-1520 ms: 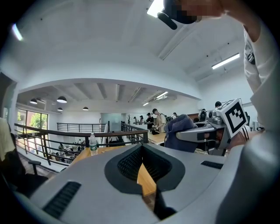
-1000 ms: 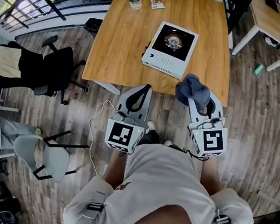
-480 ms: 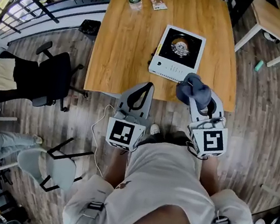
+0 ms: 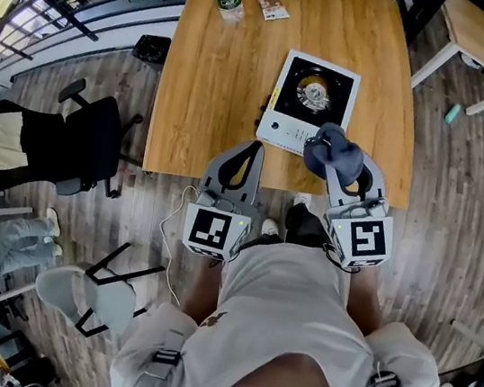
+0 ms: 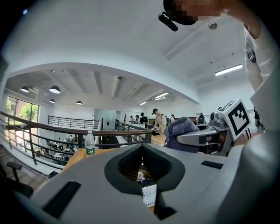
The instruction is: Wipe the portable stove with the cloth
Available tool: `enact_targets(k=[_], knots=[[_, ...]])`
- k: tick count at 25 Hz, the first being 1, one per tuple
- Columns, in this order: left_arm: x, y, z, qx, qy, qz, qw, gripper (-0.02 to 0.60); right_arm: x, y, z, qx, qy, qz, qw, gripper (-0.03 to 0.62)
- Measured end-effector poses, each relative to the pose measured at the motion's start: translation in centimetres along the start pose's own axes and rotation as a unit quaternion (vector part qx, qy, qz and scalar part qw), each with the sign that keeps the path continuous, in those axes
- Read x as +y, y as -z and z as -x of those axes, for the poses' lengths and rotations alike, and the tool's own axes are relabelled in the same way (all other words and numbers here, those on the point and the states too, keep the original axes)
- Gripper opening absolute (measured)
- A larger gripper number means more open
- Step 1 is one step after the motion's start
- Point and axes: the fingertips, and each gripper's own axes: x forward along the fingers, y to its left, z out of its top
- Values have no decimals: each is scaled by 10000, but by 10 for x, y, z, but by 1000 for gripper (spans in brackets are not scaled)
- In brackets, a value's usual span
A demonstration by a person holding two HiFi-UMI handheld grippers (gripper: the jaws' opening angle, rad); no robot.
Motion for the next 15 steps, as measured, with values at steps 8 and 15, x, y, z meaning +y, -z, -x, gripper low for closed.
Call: enact_targets(k=[8, 15], knots=[[11, -20, -64, -89, -120, -56, 9999, 20, -50, -15, -41, -158, -174, 10, 9997, 116], [14, -20, -106, 14, -300, -43, 9995, 20, -86, -6, -66, -41, -343, -44, 9994, 117]])
